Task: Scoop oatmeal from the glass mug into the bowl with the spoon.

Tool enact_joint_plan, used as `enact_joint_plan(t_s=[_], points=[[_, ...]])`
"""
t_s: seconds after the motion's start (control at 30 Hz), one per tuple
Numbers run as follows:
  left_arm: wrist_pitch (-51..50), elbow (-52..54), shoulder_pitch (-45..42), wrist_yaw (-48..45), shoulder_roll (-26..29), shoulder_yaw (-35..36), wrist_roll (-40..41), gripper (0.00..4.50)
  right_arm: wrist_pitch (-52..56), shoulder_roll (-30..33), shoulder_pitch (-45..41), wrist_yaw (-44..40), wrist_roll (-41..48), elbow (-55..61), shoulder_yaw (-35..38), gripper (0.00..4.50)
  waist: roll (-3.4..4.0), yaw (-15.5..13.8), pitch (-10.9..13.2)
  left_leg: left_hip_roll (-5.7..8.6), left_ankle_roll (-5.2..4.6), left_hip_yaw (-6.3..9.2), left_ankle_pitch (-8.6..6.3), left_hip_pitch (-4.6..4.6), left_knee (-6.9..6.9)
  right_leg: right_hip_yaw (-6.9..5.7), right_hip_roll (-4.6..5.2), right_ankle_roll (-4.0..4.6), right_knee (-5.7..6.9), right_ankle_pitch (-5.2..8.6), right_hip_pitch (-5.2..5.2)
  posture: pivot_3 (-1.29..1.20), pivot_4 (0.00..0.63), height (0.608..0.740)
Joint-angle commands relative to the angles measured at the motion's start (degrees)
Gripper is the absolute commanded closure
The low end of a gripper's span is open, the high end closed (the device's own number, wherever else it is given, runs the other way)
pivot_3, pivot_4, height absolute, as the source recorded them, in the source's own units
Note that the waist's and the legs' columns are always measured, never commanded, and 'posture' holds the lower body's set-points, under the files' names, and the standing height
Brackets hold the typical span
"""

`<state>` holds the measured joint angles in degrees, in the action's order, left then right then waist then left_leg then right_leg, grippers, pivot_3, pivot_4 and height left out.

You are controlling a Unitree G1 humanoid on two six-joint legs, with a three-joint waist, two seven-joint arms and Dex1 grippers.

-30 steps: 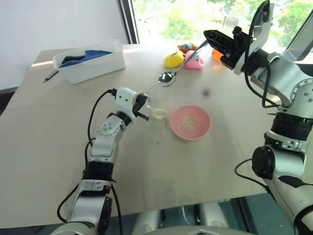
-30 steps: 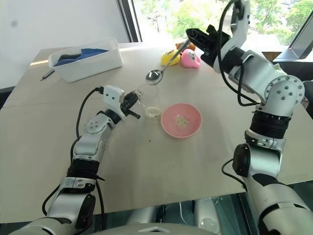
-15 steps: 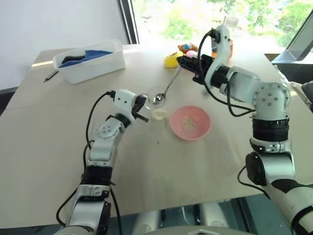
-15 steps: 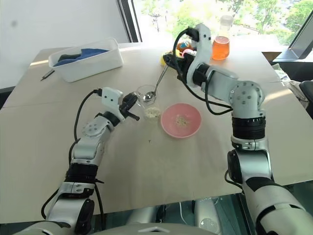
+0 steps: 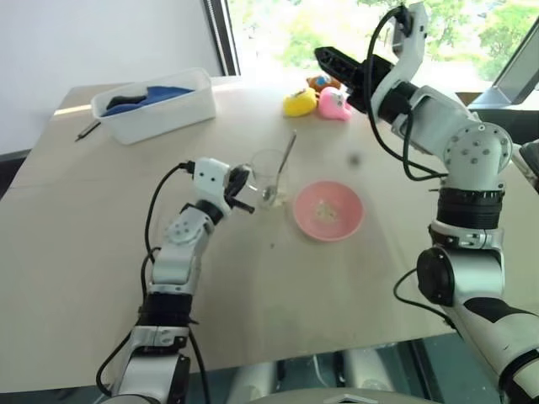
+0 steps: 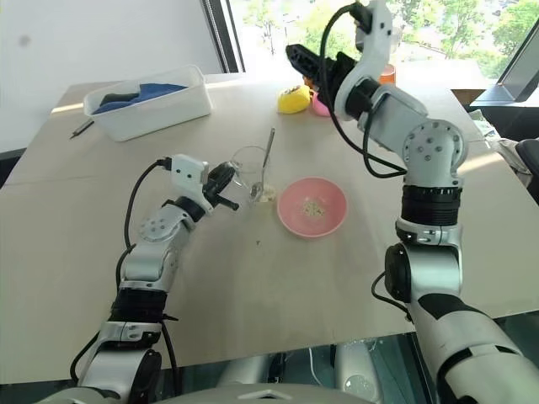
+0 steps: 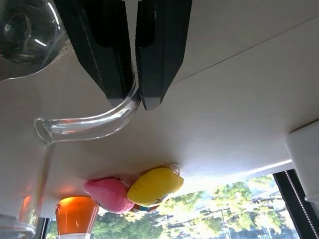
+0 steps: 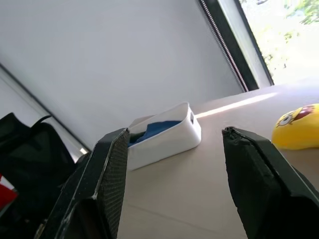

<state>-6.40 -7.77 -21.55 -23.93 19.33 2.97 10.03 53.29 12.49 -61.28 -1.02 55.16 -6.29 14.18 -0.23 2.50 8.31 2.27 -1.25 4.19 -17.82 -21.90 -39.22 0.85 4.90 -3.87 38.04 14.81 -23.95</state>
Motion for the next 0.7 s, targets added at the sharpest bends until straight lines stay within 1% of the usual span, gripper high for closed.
enact_joint_plan(t_s=[0.03,0.07,0.1,0.13,0.33,0.53,0.6,0.7], points=[[0.02,0.85,0.02,0.26,0.00,0.60,-0.15,2.60,-0.97,0.31,-0.62,-0.60,-0.86,1.41,1.11,1.50,0.00,0.04,0.00,0.00,0.00,0.00,0.00,-0.05,0.00,0.01,0.00,0.00,0.02,0.00,-0.08,0.00,0.150,0.740],[-0.16,0.92,0.06,-0.04,0.10,0.44,-0.18,2.20,-0.68,0.28,-0.41,-0.55,-1.12,1.75,1.10,1.50,0.00,0.04,0.00,0.00,0.00,0.00,0.00,-0.08,0.00,0.01,-0.01,0.00,0.03,0.00,-0.12,0.00,0.150,0.740],[-0.28,1.06,0.12,-0.13,0.17,0.27,-0.35,1.70,-0.39,0.35,-0.18,-0.62,-1.38,2.02,1.04,1.50,0.01,0.03,0.00,0.00,0.00,0.00,0.00,-0.09,0.01,0.02,0.00,0.00,0.04,0.00,-0.15,0.00,0.150,0.740],[-0.41,1.26,0.26,-0.18,0.25,0.22,-0.42,1.49,-0.24,0.39,0.02,-0.63,-1.62,2.28,0.96,1.50,0.01,0.01,0.00,0.00,0.00,0.00,0.00,-0.09,0.02,0.02,0.00,0.00,0.04,0.00,-0.15,0.00,0.150,0.740],[-1.38,5.73,2.80,-1.10,1.59,0.92,0.33,1.49,-0.03,0.88,0.56,-1.58,-1.96,3.61,1.45,1.50,0.01,0.01,0.01,0.02,0.00,0.00,0.00,-0.10,0.03,0.05,0.02,0.00,0.00,0.00,-0.15,0.00,0.150,0.740],[-5.01,17.71,10.31,-2.79,4.38,3.16,3.14,1.49,0.76,4.34,6.61,-5.16,-1.24,8.47,2.31,1.50,0.01,-0.15,0.01,0.02,0.00,0.03,0.00,-0.19,0.06,0.05,0.04,0.00,-0.05,0.00,-0.22,0.00,0.150,0.740],[-6.75,22.24,13.07,-3.09,5.14,4.05,4.43,1.49,-1.37,7.59,11.07,-8.46,-4.29,10.54,1.03,1.50,0.04,-0.37,0.02,0.02,0.00,0.06,0.00,-0.19,0.05,0.05,0.08,0.00,-0.06,0.00,-0.21,0.00,0.150,0.740],[-10.00,30.23,19.29,-3.72,6.33,5.39,6.68,1.49,-6.24,15.32,20.91,-16.71,-11.00,15.18,-3.05,1.50,0.03,-0.69,0.02,0.04,-0.02,0.10,-0.02,-0.24,0.04,0.03,0.08,0.00,-0.12,0.00,-0.18,0.00,0.150,0.740]])
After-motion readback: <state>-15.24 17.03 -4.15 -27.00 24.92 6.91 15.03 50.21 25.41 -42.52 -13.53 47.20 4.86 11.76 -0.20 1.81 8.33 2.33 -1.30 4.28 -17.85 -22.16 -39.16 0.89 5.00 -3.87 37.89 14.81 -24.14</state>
